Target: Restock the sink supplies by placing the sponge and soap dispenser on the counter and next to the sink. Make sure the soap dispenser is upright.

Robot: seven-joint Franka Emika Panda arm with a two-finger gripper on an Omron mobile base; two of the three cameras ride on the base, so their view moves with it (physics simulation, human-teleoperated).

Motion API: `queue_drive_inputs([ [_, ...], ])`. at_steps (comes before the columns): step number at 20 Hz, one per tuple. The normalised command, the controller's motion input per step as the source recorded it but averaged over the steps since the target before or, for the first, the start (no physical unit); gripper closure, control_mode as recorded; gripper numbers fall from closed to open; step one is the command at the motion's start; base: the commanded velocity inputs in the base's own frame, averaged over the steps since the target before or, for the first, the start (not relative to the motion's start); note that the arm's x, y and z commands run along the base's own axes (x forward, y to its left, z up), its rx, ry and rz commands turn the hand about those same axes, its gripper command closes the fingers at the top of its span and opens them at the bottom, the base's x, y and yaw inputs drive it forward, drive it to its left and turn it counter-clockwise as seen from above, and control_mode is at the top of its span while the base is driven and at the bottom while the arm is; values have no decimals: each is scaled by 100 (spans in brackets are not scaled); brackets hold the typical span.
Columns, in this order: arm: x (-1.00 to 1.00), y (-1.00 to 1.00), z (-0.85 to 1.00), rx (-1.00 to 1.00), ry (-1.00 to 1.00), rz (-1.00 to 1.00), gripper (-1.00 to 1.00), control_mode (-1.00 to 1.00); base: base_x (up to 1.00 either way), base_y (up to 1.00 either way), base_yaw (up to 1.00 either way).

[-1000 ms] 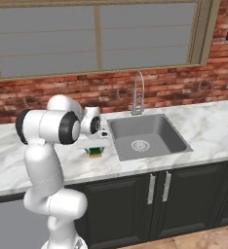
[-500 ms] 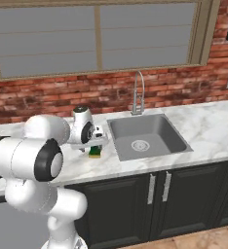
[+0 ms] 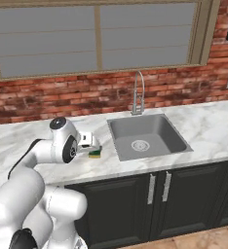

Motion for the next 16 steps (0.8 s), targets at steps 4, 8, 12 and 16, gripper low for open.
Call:
queue_drive_inputs([
  [4, -5, 2, 0, 0, 0, 0, -100, -100, 0, 0, 0],
  [8, 0, 2, 0, 0, 4, -1, -100, 100, -7, 0, -5],
  [12, 0, 0, 0, 0, 0, 0, -100, 100, -50, -7, -48],
  [16, 0, 0, 0, 0, 0, 0, -100, 100, -31, -13, -79],
])
